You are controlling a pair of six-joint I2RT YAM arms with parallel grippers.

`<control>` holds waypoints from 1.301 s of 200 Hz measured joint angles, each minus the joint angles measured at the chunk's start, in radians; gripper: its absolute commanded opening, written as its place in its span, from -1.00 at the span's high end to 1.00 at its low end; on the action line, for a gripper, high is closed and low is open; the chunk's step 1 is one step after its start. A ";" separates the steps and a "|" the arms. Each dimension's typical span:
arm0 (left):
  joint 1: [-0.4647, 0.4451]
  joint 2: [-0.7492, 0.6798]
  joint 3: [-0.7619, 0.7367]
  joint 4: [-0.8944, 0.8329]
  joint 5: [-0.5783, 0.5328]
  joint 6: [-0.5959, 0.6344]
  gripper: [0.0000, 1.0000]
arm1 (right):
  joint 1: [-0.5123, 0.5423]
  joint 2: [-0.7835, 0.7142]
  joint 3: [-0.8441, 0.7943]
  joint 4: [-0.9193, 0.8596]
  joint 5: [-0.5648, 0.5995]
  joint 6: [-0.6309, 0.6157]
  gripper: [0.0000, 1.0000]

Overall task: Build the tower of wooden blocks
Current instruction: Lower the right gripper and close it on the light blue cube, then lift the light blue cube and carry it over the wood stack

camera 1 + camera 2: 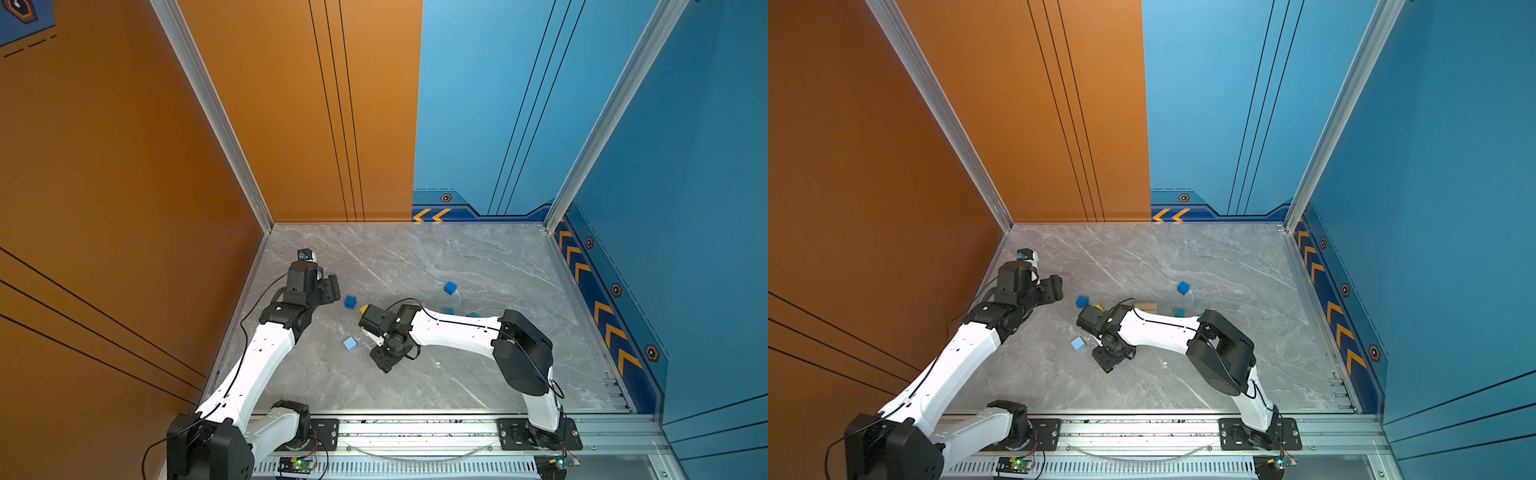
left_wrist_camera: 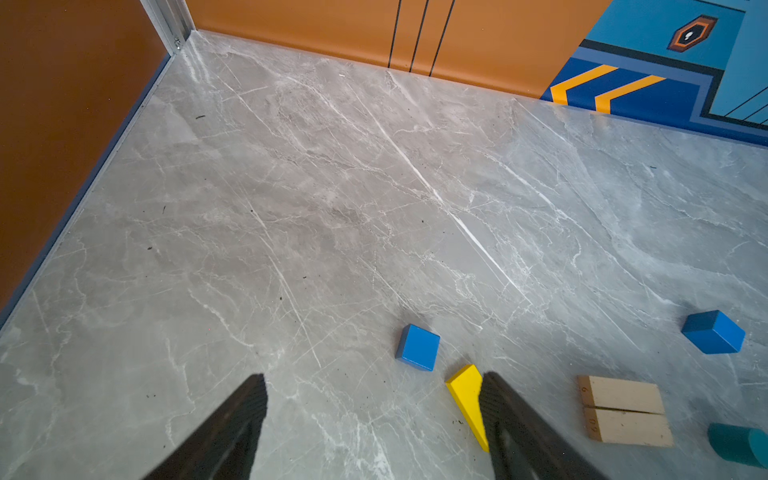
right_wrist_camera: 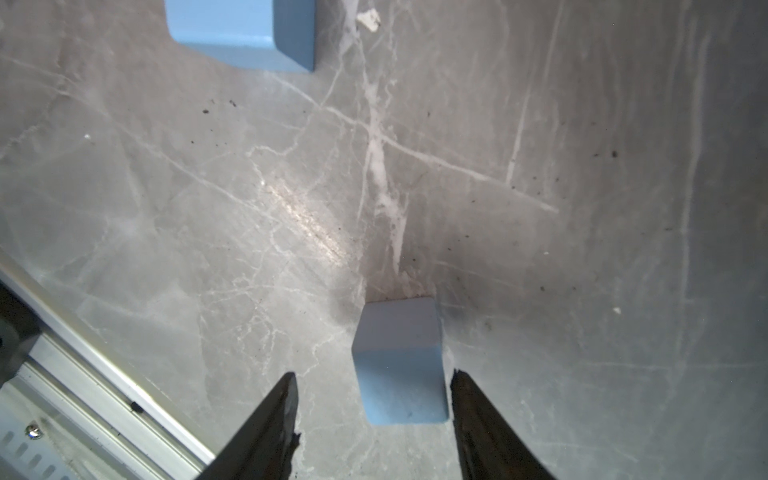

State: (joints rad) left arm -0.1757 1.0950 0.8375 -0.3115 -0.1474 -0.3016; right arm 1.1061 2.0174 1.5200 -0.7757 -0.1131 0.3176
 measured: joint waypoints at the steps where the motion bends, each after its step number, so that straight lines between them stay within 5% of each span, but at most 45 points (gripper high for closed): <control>1: 0.000 0.000 0.000 0.000 0.000 0.000 -0.64 | 0.000 0.000 0.000 0.000 0.000 0.000 -0.15; 38: 0.001 -0.006 -0.002 0.000 0.003 -0.003 -0.64 | 0.001 0.003 0.000 0.000 0.000 0.001 0.05; 118: 0.011 -0.009 -0.003 0.000 0.006 -0.003 -0.64 | 0.012 0.026 0.006 -0.002 0.003 0.004 0.17; 173: 0.012 -0.009 -0.006 0.000 0.010 -0.003 -0.64 | 0.014 0.028 0.017 -0.003 0.012 0.010 0.55; 260: 0.021 -0.016 -0.019 0.002 0.019 -0.003 -0.65 | 0.005 0.027 0.054 -0.055 0.065 0.045 0.81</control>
State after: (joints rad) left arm -0.1547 1.0790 0.8188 -0.3096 -0.1280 -0.3050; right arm 1.1107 2.0449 1.5738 -0.8307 -0.0483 0.3630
